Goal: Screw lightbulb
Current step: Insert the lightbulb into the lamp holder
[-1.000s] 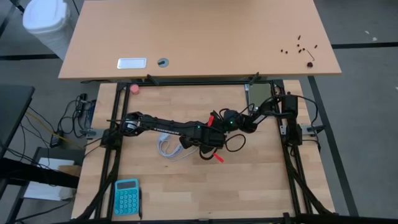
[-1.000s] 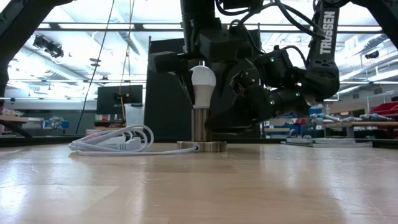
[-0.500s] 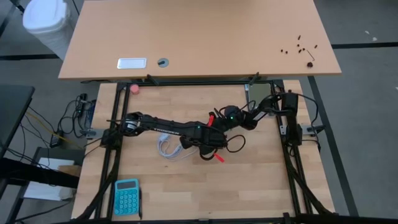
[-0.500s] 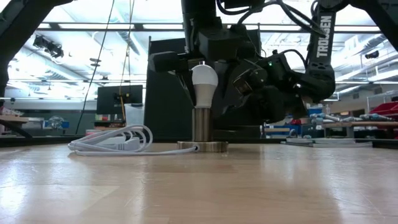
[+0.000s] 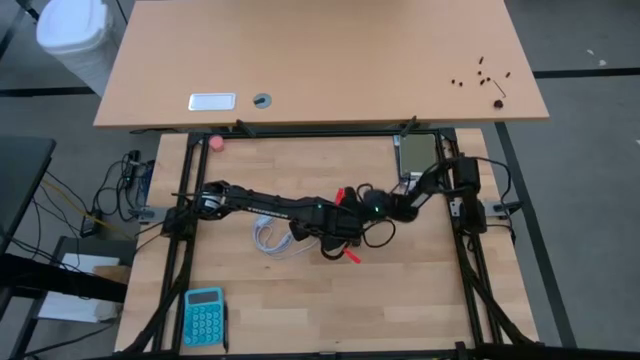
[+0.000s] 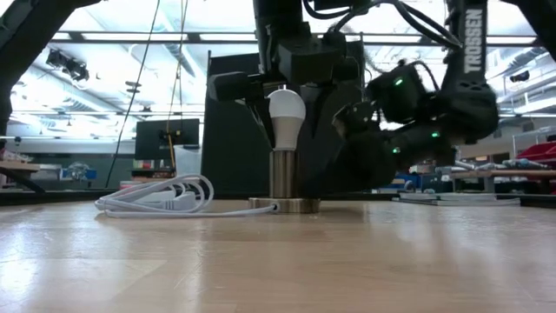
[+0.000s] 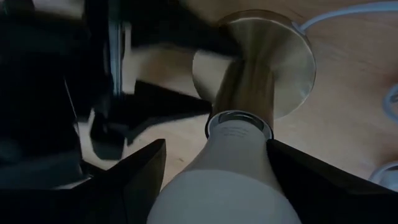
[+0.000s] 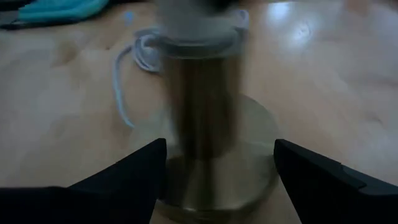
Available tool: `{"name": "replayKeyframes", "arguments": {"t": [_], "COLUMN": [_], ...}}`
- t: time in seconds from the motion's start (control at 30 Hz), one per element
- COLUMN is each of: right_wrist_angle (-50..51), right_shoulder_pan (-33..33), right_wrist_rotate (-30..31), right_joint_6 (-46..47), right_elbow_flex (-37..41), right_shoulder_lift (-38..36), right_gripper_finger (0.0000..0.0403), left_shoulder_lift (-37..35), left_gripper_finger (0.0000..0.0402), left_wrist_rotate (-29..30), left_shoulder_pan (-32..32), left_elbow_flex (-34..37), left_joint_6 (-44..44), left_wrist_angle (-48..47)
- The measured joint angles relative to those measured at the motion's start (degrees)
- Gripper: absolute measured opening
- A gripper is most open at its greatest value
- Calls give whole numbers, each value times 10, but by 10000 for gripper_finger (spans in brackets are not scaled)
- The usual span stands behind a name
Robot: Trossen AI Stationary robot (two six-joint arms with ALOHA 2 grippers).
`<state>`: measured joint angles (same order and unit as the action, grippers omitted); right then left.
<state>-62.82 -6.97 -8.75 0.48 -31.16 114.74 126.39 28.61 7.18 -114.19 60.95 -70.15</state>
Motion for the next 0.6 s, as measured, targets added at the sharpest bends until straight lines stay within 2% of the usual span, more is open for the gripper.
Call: {"name": "replayKeyframes", "arguments": {"t": [0.23, 0.4, 0.6], "right_wrist_angle": [-110, -168, -246], "right_shoulder_pan": [70, 49, 42], "right_wrist_rotate": [147, 102, 77], "right_joint_6": [-9, -2, -5], "right_elbow_flex": [13, -2, -17], "right_shoulder_lift": [6, 59, 122], "right_gripper_finger": [309, 309, 305], "left_shoulder_lift": [0, 0, 0], "left_gripper_finger": [282, 282, 282], "left_wrist_rotate": [0, 0, 0], "left_shoulder_pan": [1, 4, 7], "left_elbow_flex": [0, 0, 0], "left_joint_6": [7, 14, 14], "left_wrist_angle": [1, 2, 5]}}
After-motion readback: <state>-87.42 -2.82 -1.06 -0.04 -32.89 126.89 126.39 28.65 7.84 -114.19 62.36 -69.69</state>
